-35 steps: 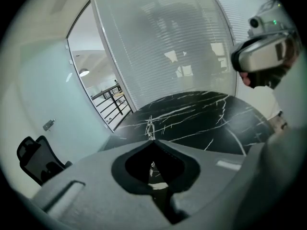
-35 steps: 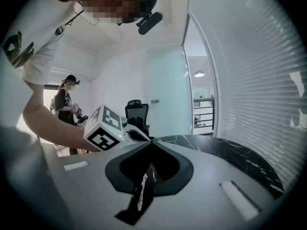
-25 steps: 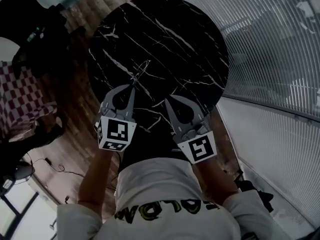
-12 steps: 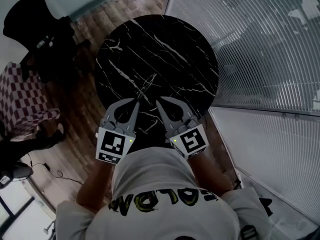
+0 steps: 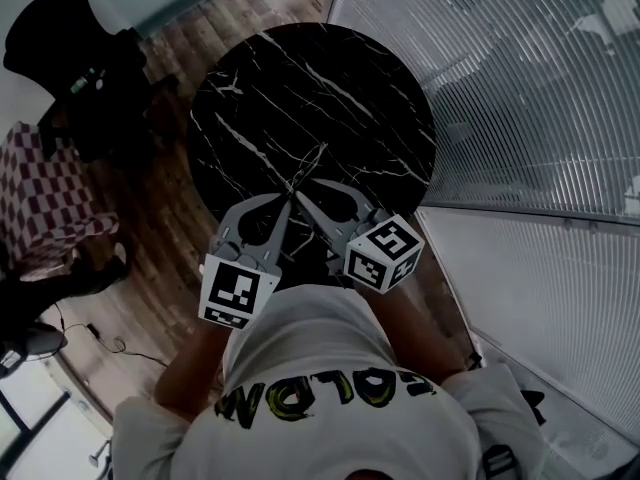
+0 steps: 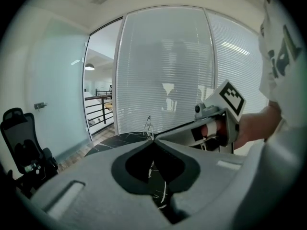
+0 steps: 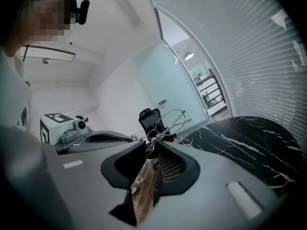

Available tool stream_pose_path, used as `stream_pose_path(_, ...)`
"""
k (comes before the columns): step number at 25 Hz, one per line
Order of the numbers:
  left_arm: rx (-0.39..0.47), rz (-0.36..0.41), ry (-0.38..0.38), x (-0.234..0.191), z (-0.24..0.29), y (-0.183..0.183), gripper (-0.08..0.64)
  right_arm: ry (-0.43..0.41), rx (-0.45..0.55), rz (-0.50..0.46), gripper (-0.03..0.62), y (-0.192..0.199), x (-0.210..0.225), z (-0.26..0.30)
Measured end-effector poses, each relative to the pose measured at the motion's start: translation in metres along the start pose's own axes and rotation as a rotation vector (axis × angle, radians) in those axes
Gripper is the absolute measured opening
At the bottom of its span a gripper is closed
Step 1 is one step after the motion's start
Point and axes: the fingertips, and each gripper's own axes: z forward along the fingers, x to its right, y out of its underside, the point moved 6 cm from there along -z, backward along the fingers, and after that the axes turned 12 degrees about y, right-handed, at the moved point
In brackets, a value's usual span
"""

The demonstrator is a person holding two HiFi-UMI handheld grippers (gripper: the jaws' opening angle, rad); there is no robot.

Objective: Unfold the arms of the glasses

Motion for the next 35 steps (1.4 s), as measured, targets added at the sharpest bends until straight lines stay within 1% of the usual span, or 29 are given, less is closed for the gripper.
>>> stream_pose_path(5,-0.001,-0.002,0.005,0.004,0.002,0.001,0.005,-0.053,-0.019,0.080,0.083,0.003,0.005,0.001)
stream_pose_path(7,0.000,-0.006,0.010,0.004,0.002,0.002,0.005,-0.095,-0.021,0.136,0.067,0.004,0.005,0.002)
stream_pose_path(9,0.003,-0.009,0.013,0.003,0.001,0.003,0.005,-0.139,-0.020,0.214,0.049,0.005,0.006,0.004)
stream_pose_path(11,0.008,-0.018,0.013,0.003,0.000,0.004,0.003,-0.161,-0.018,0.254,0.035,0.008,0.008,0.002)
stream_pose_path(17,0.023,-0.042,-0.013,-0.003,-0.006,0.005,0.004,-0.150,-0.023,0.287,0.023,0.007,0.005,-0.002)
stream_pose_path(18,0.027,-0.048,-0.022,-0.005,-0.007,0.005,0.005,-0.145,-0.021,0.292,0.019,0.008,0.005,-0.003)
stream_pose_path(19,0.031,-0.053,-0.030,-0.006,-0.008,0.006,0.005,-0.141,-0.019,0.295,0.000,0.008,0.004,-0.004)
stream_pose_path(21,0.036,-0.062,-0.040,-0.011,-0.010,0.007,0.005,-0.137,-0.018,0.302,0.000,0.011,0.003,-0.005)
stream_pose_path(25,0.037,-0.064,-0.031,-0.013,-0.010,0.007,0.005,-0.133,-0.020,0.307,0.002,0.018,0.004,-0.002)
stream_pose_path(27,0.038,-0.065,-0.023,-0.010,-0.009,0.006,0.005,-0.149,-0.025,0.310,0.068,0.020,0.002,0.000)
stream_pose_path(30,0.046,-0.076,-0.008,-0.007,-0.009,0.004,0.004,-0.183,-0.036,0.315,0.089,0.018,-0.003,0.003)
stream_pose_path(32,0.049,-0.081,0.003,-0.005,-0.007,0.004,0.005,-0.202,-0.031,0.320,0.089,0.018,-0.004,0.005)
stream_pose_path(35,0.049,-0.080,0.007,-0.003,-0.008,0.003,0.004,-0.204,-0.028,0.327,0.089,0.017,-0.005,0.005)
